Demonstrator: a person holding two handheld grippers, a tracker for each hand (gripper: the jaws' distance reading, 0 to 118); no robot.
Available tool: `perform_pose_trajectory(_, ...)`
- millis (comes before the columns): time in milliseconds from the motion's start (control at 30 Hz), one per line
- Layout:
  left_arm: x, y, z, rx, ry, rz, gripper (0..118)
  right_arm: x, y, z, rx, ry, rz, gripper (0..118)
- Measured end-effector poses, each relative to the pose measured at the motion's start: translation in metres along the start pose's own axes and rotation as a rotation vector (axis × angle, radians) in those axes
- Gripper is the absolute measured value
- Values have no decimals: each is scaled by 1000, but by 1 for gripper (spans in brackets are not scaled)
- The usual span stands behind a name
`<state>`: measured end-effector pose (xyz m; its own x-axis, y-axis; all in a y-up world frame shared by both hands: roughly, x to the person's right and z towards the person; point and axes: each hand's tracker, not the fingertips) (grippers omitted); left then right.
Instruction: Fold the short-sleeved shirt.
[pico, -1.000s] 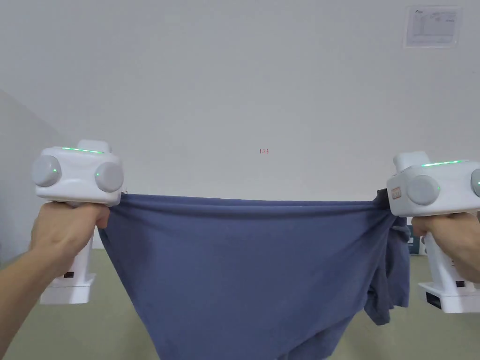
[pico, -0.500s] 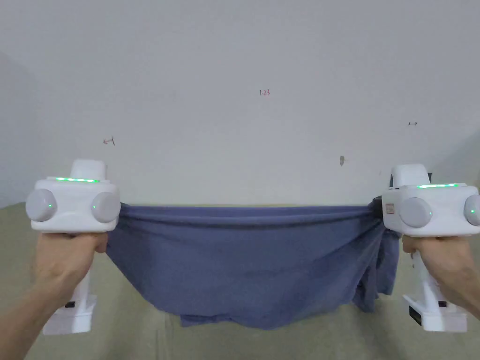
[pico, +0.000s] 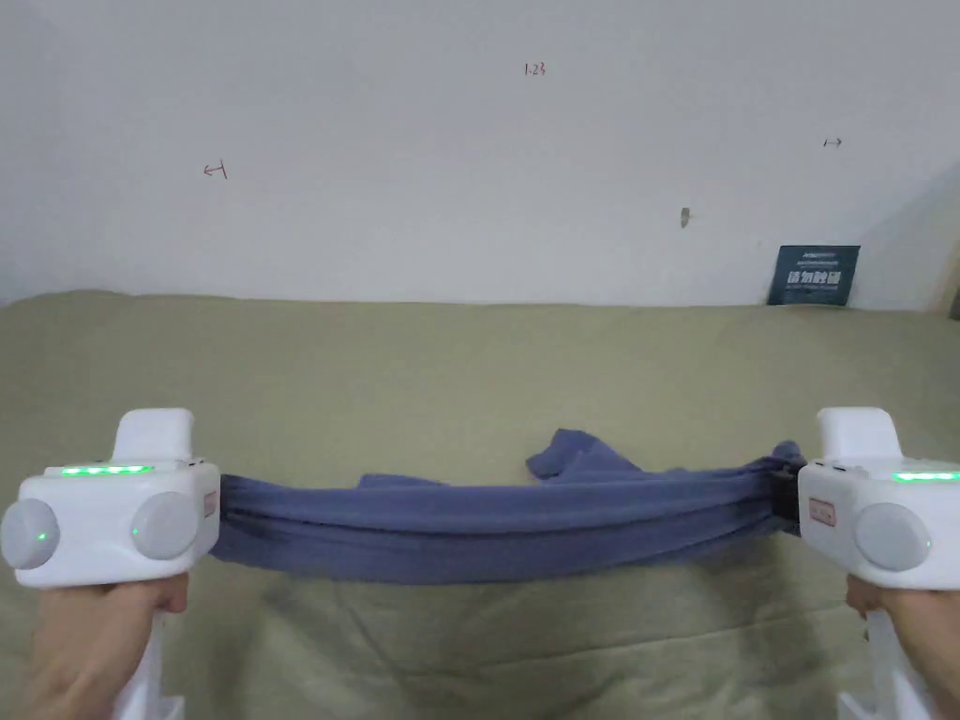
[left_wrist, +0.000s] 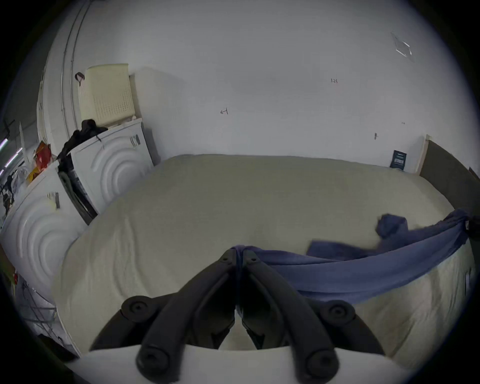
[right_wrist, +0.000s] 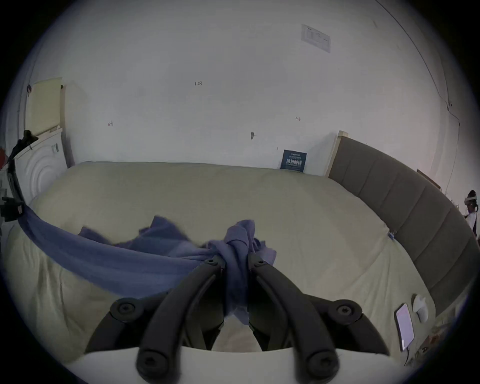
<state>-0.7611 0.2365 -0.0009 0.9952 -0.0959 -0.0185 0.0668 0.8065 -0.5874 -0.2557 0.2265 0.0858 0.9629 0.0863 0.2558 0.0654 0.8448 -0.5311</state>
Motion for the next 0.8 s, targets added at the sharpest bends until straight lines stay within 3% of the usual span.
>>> perform_pose_trajectory(333,-41,-125,95,-112,-73,-17,2,15,-127,117,-120,39,23,16)
perform_pose_trajectory(533,-43,-170,94,-235,-77,-13,2,9,-175,109,-260,40,15,16)
perform_pose_trajectory(733,-44,-176,86,-281,-86,-1,3,5,-183,101,-290,30,-1,16)
perform_pose_trajectory(800,-46,-174,87,-282,-97,1,15,3,-183,105,-287,31,-6,23)
